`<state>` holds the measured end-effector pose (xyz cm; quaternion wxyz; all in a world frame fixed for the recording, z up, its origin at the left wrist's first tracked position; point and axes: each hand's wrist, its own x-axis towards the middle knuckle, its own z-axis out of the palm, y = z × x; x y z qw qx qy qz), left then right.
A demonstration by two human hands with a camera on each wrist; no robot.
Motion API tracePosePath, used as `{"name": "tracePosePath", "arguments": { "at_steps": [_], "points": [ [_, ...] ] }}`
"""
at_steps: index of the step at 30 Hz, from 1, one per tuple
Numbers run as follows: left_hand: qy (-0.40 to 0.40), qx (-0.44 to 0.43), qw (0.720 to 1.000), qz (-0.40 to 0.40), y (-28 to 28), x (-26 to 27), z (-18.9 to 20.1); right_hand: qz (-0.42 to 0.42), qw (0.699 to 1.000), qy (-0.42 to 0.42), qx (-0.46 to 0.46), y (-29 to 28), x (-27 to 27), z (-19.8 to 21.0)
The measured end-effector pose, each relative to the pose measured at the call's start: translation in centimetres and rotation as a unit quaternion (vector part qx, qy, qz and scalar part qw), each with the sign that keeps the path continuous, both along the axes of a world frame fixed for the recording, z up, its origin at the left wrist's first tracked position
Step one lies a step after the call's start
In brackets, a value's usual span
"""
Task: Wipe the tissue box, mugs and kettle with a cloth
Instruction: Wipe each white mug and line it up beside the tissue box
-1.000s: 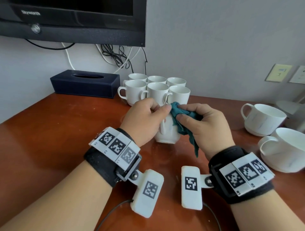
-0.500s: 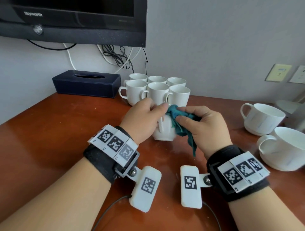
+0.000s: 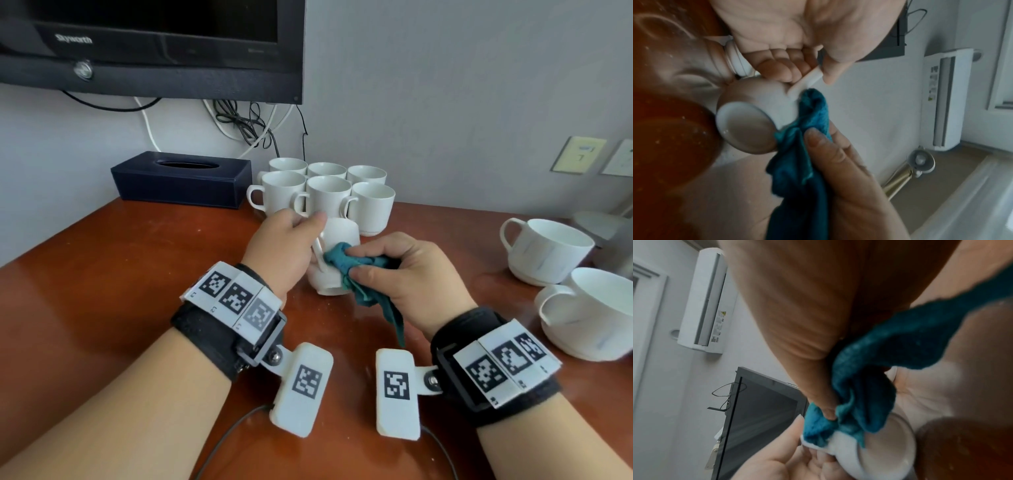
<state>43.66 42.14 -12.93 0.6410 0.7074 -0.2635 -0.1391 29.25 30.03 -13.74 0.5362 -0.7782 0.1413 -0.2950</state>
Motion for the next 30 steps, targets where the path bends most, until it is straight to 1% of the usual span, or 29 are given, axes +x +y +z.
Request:
{"name": "tracePosePath", "arguments": {
  "at_steps": [2, 4, 5, 7, 9, 11, 14, 16, 18, 21, 23, 26, 28, 30],
  "points": [
    [0.063, -0.028, 0.998, 0.007, 0.0, 0.3, 0.0, 0.017, 1.0, 0.023, 0.009, 0.4, -0.2, 0.1],
    [0.082, -0.041, 0.996, 0.001, 0.1, 0.3, 0.0, 0.02, 0.999, 0.028, 0.017, 0.6, -0.2, 0.1],
    [0.071, -0.04, 0.997, -0.005, 0.1, 0.2, -0.1, 0.017, 0.999, 0.019, 0.023, 0.7, -0.2, 0.2],
    [0.017, -0.02, 0.999, -0.027, 0.1, -0.3, 0.1, 0.0, 0.999, -0.014, 0.03, 0.7, -0.2, 0.4],
    [-0.044, 0.004, 0.998, -0.051, 0.0, -0.8, 0.3, -0.041, 0.998, -0.049, -0.002, 0.3, 0.0, 0.3],
    [-0.085, 0.018, 0.994, -0.073, 0.2, -1.3, 0.7, -0.081, 0.993, -0.077, -0.029, -0.3, 0.3, 0.0],
    [-0.129, 0.038, 0.985, -0.108, 0.5, -1.7, 1.1, -0.123, 0.985, -0.105, -0.053, -0.5, 0.6, -0.1],
    [-0.143, 0.046, 0.981, -0.121, 0.7, -1.8, 1.3, -0.128, 0.983, -0.119, -0.059, -0.5, 0.6, 0.1],
    [-0.146, 0.047, 0.981, -0.116, 0.7, -1.8, 1.2, -0.124, 0.984, -0.114, -0.06, -0.6, 0.6, 0.0],
    [-0.133, 0.033, 0.988, -0.07, 0.3, -1.5, 0.9, -0.084, 0.992, -0.07, -0.062, -0.3, 0.5, -0.1],
    [-0.096, 0.019, 0.995, -0.029, 0.1, -1.0, 0.5, -0.039, 0.998, -0.035, -0.033, 0.1, 0.3, -0.1],
    [-0.033, 0.004, 0.999, -0.001, 0.0, -0.2, 0.2, 0.014, 1.0, -0.002, 0.02, 0.8, 0.0, 0.2],
    [-0.01, -0.005, 1.0, 0.005, 0.0, 0.1, 0.2, 0.022, 0.999, 0.017, 0.019, 0.7, 0.0, 0.2],
    [-0.01, -0.003, 1.0, -0.003, 0.0, 0.2, 0.2, 0.008, 1.0, 0.013, 0.001, 0.4, 0.2, -0.1]
  ]
}}
